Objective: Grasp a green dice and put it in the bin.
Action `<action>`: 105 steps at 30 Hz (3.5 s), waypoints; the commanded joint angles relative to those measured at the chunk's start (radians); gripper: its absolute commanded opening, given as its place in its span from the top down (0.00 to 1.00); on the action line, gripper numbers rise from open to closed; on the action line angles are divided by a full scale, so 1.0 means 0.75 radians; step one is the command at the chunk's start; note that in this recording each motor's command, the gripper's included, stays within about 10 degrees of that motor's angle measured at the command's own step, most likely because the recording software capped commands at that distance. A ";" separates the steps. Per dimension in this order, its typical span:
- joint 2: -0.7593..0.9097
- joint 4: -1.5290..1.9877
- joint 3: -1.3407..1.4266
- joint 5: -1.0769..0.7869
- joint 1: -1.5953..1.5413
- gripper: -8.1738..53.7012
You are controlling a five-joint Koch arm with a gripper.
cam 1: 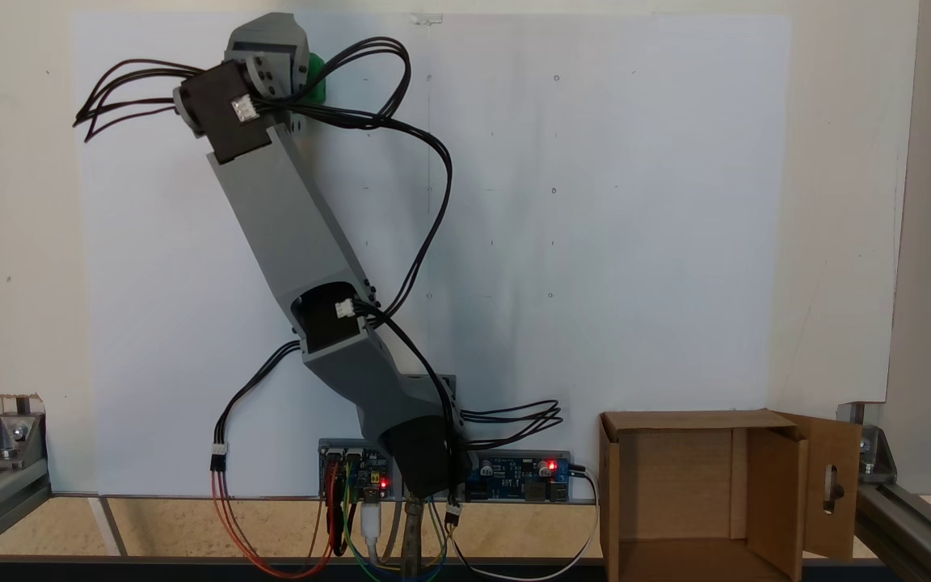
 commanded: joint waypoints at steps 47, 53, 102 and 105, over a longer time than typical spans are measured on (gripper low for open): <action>-0.168 -0.098 -0.082 0.094 0.045 0.67; 0.043 -0.061 0.035 0.094 0.053 0.67; 0.612 -0.008 0.382 -1.534 3.293 0.67; 0.501 -0.035 0.405 -1.561 3.293 0.67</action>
